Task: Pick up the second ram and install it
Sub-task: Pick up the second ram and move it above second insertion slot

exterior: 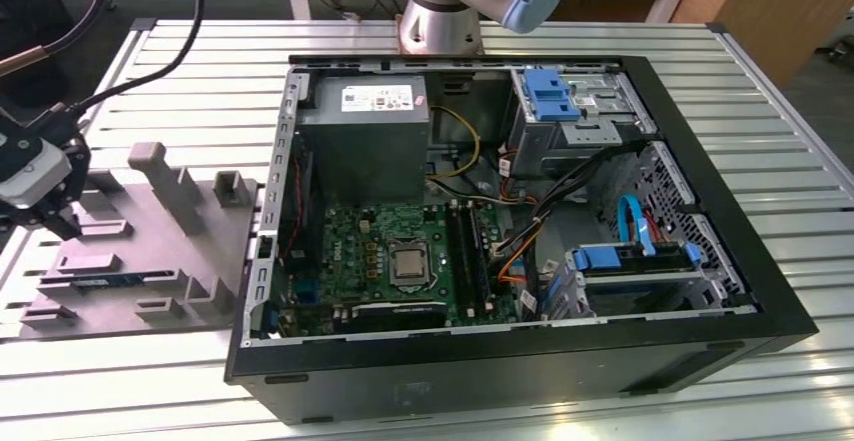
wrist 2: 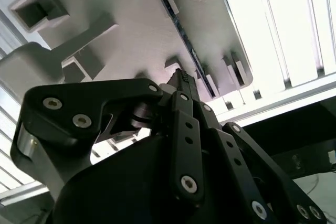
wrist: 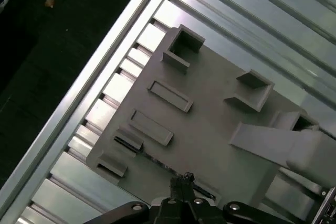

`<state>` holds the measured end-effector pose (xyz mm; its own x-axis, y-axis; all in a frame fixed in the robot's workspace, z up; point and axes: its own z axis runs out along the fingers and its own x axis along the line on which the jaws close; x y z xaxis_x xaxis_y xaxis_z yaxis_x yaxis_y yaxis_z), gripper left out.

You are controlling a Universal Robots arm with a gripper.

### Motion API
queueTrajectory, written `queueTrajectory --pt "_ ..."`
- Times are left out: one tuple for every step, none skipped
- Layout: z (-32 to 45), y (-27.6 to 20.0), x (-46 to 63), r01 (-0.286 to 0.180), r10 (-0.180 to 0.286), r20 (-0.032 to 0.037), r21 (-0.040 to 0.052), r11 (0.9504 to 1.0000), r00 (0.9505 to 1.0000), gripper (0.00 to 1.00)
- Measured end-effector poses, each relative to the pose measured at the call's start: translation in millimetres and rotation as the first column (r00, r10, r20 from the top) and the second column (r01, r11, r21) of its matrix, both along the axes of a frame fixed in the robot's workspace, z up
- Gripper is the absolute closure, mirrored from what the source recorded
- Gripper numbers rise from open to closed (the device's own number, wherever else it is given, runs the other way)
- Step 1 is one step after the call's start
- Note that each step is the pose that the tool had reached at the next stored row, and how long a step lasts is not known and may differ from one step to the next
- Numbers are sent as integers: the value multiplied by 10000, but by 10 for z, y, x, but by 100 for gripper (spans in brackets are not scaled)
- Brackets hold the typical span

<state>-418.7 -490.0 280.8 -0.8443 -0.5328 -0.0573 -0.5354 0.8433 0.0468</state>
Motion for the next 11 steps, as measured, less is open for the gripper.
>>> queueTrajectory --pt "-1 0 0 -179 179 0 0 9998 9998 89" --pt "-3 0 0 -360 360 0 0 9994 9994 89" --pt "-4 0 0 -538 538 0 0 9985 9985 89" --pt "-6 0 0 -735 735 0 0 9973 9973 89" --pt "-7 0 0 -914 914 0 0 9958 9958 89" --pt "-9 0 0 -1092 1092 0 0 9940 9940 89" --pt "-10 0 0 -1272 1272 0 0 9919 9919 89" --pt "-12 0 0 -1449 1449 0 0 9894 9894 89" --pt "-13 0 0 -1628 1628 0 0 9867 9867 89" --pt "-15 0 0 -1815 1815 0 0 9834 9834 89" --pt "-16 0 0 -1991 1991 0 0 9800 9800 89"
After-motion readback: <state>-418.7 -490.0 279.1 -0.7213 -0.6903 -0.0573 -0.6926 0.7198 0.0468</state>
